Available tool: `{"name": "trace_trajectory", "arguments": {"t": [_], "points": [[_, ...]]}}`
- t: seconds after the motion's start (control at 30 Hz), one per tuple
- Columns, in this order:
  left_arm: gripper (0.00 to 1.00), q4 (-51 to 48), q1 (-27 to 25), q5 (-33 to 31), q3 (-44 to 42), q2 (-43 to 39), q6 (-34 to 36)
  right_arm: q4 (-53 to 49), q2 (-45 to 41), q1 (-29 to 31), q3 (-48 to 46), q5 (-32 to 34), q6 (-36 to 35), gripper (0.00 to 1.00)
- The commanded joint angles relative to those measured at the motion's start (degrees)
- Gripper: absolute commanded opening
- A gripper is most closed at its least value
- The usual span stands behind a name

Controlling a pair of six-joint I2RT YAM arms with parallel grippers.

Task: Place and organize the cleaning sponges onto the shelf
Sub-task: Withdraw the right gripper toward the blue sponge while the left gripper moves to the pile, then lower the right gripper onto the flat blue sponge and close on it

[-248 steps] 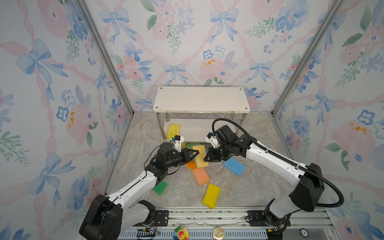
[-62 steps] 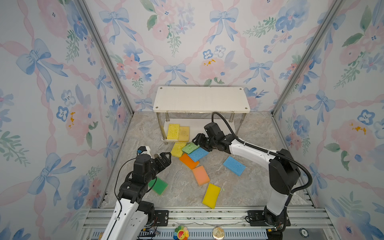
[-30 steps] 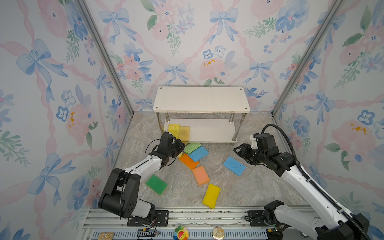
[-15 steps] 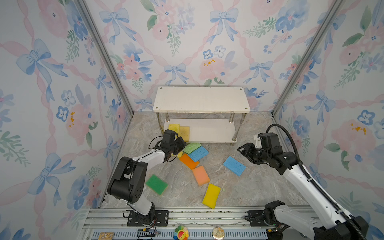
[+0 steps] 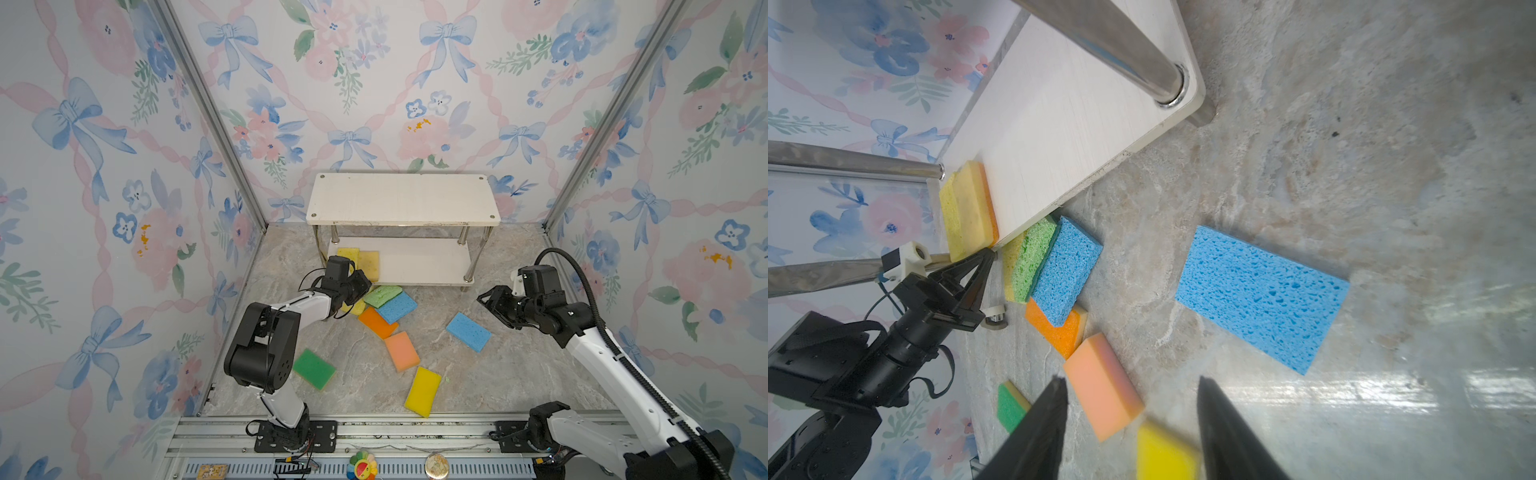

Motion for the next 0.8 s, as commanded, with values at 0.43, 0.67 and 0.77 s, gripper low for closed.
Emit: {"name": "trace_trajectory", "arguments": {"t": [0.43,0.67,0.77], "points": [[0.0,-1.5,-1.9,3.0,-11.4,-12.2,1.4,-17.9,6.4,-3.9,1.5,4.8,-3.6,0.7],[0.04,-1.8,-3.2,3.2,-15.7,-19.3,1.7,-8.0,9.8,-5.9,-6.7,-0.3,-2.2,0.72],[0.12,-1.8,-3.3,4.2,-16.9,-21.2,1.6,-4.7,13.4,-6.2,-6.0,-0.5,-5.5,0.71]]}}
